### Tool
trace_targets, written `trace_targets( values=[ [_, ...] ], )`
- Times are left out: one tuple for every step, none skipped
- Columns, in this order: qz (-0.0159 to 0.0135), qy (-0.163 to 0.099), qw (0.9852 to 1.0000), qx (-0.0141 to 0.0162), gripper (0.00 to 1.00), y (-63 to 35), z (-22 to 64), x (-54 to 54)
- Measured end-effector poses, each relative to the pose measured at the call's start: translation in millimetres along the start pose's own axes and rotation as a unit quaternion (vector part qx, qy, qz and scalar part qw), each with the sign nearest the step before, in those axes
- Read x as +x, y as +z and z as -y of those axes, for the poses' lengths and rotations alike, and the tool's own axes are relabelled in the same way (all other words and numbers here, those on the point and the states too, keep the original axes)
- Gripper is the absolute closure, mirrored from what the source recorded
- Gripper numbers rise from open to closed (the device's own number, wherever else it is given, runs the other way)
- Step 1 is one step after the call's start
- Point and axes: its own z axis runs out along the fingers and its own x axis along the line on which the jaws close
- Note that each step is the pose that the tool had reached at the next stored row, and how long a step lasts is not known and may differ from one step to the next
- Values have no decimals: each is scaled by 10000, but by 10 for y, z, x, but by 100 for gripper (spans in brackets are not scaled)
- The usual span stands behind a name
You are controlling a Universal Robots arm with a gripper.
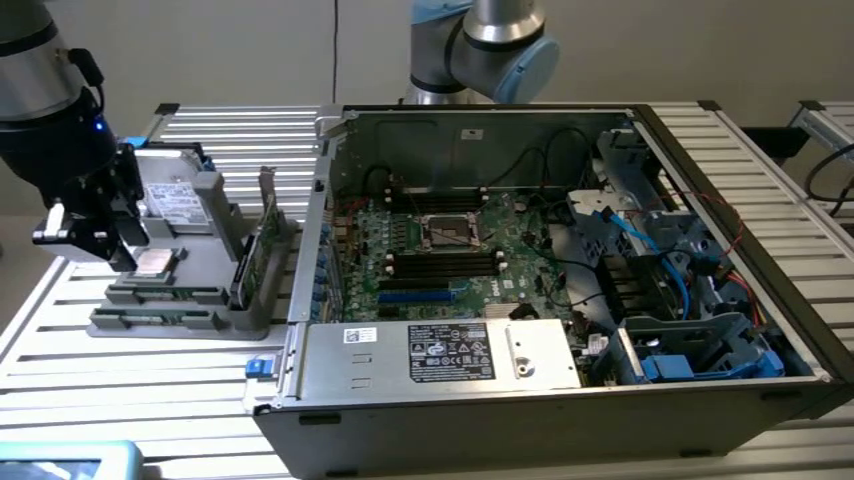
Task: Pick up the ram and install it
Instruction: 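Pick up the ram and move it above insertion slot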
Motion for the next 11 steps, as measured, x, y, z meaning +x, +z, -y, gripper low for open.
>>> trace_targets(
  values=[
    [0,0,10000,1,58,18,1,6],
    [-1,0,10000,3,58,35,1,9],
    [-1,1,10000,5,58,53,1,10],
    [-1,1,10000,7,58,71,1,12],
    [0,0,10000,9,58,91,3,14],
    [0,1,10000,9,58,109,3,15],
    [-1,0,10000,9,58,126,4,17],
    [-1,1,10000,10,58,144,5,18],
    [-1,1,10000,10,58,162,5,19],
    [-1,1,10000,10,58,181,5,21],
    [-1,1,10000,10,58,199,6,23]
  ],
)
